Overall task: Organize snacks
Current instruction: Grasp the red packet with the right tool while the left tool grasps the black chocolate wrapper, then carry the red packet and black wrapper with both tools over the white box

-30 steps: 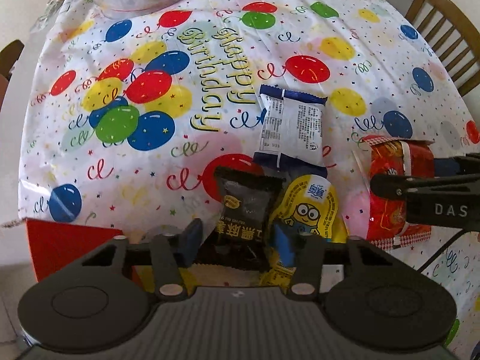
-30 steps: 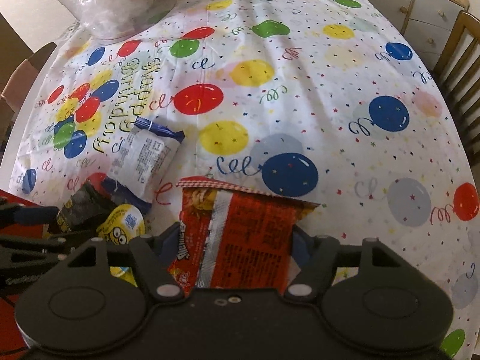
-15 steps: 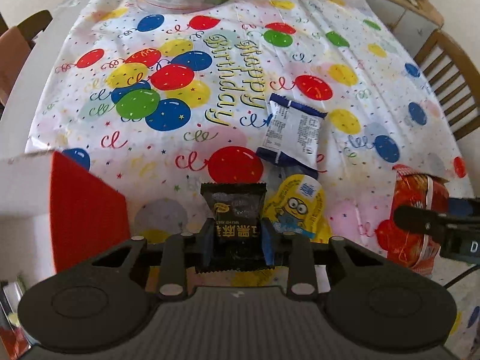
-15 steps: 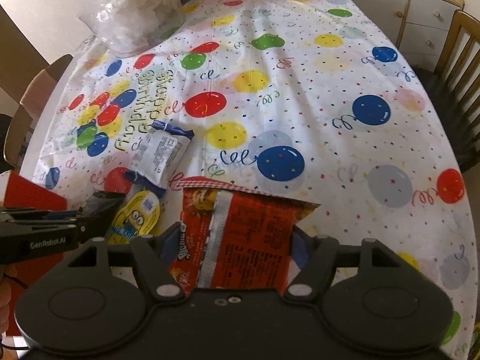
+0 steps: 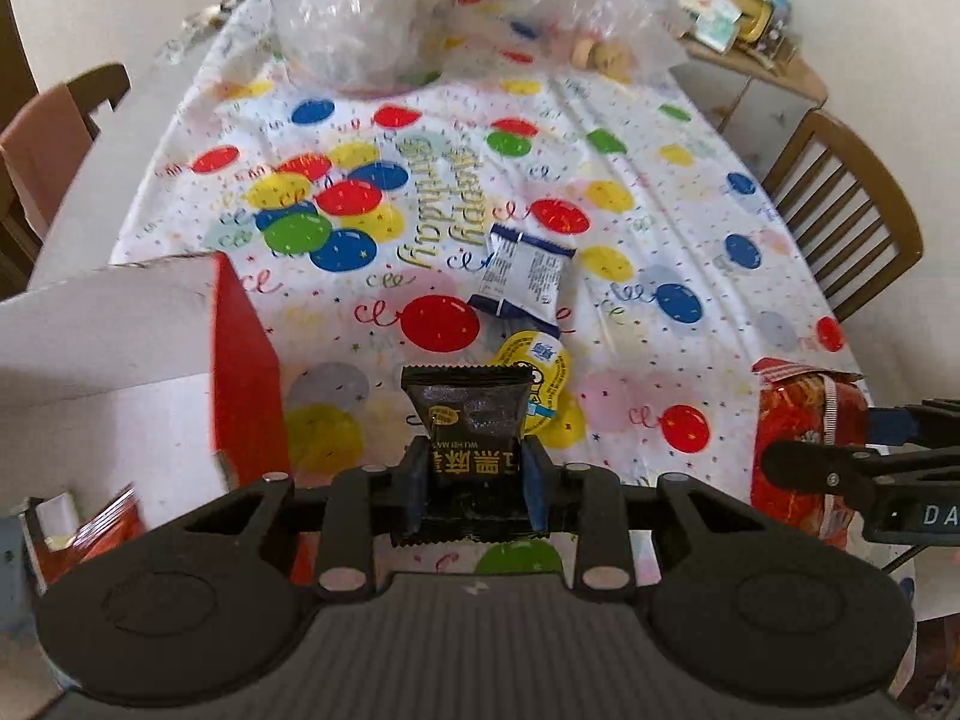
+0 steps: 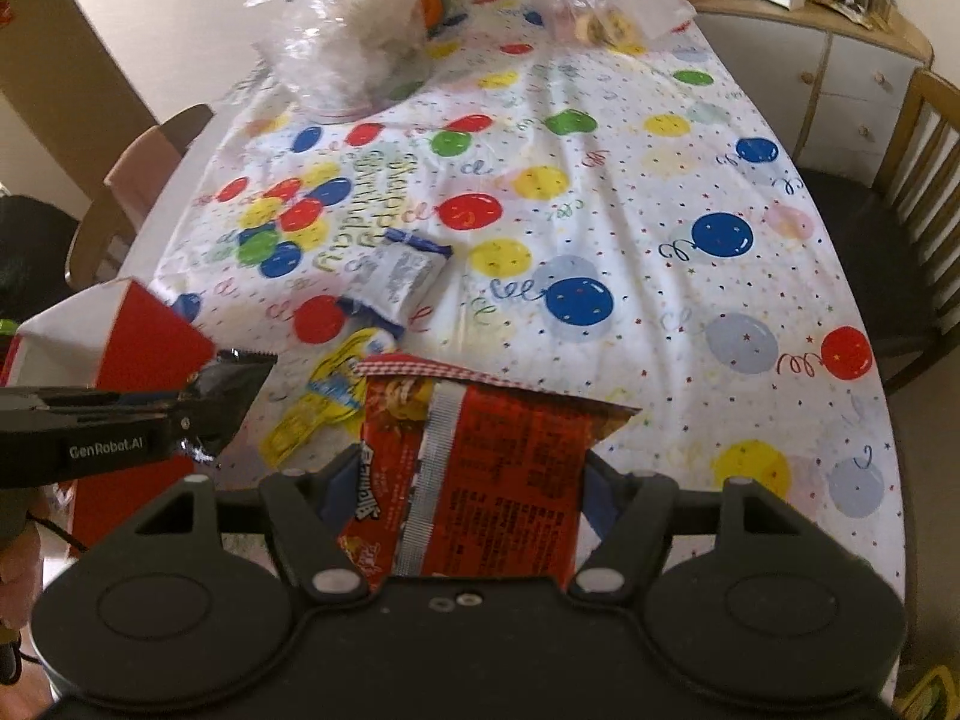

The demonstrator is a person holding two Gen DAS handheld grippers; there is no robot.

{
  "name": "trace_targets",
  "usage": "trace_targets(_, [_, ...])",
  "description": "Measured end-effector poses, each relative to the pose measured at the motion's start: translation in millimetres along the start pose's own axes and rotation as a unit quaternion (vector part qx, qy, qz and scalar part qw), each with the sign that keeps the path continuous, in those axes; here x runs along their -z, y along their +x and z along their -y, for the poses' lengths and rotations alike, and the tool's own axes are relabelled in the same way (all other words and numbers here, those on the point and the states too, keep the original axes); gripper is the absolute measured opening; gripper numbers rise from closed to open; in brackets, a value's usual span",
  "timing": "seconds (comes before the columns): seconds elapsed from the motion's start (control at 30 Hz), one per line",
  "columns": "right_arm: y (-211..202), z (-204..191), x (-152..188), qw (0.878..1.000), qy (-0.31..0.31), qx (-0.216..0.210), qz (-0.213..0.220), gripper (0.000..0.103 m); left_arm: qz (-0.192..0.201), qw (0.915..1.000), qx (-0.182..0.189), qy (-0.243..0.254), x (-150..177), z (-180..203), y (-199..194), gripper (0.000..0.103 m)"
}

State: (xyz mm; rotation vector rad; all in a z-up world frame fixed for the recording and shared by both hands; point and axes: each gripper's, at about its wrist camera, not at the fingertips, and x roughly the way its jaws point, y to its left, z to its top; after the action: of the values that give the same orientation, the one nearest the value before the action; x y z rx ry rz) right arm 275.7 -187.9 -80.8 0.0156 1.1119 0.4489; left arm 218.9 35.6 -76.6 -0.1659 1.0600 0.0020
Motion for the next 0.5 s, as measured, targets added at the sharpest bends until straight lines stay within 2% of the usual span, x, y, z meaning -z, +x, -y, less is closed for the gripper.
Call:
trace_targets(0.23, [-31.9,-27.7,12.7,0.999,-0.030,-0.013,0.016,0.071,0.035,0.9993,0.011,0.002,19.1,-8.5,-48.8,0.031])
trace_targets(0.33, [-42.8,-42.2,16.3,0.999,-0.042,-0.018,0.021,0.071,0.039,0.9989,0.022,-0.010,27.1,-20.5,-65.9,0.031])
trace_targets(0.5, [-55.2,-71.1,19.9,0.997,-0.058,-0.029,0.030,0.071,0.057,0.9981,0.020,-0.015,40.3,-40.9,-90.9,0.031])
